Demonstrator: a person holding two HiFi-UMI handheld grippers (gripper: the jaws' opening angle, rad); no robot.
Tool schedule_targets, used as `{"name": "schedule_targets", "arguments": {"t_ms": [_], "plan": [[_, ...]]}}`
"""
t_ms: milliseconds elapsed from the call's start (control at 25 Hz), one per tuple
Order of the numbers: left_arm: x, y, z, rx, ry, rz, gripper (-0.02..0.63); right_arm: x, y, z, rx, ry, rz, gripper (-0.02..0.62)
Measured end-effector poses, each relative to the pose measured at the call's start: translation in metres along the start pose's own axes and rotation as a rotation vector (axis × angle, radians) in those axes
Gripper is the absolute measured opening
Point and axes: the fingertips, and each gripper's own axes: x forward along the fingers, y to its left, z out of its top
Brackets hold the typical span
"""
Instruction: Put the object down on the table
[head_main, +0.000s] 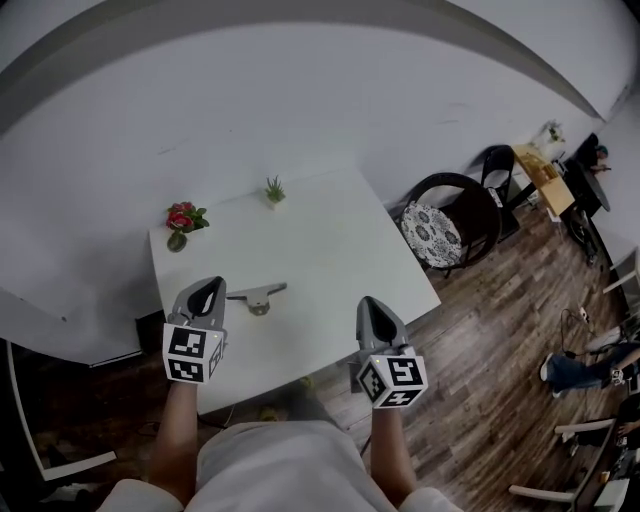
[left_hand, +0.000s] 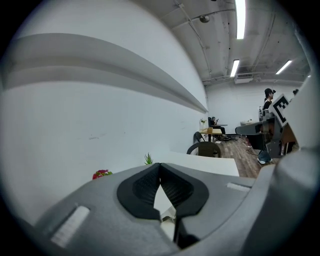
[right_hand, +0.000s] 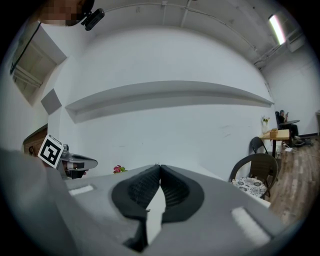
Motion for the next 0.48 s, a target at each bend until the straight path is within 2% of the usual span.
{"name": "schedule_targets", "arguments": {"t_ms": [480], "plan": [[-0.050,0.012,0.034,0.032,-0.109,0.033,0.008,-0.026,0.013,0.007,-0.011,-0.024,-0.016,0.003]]}}
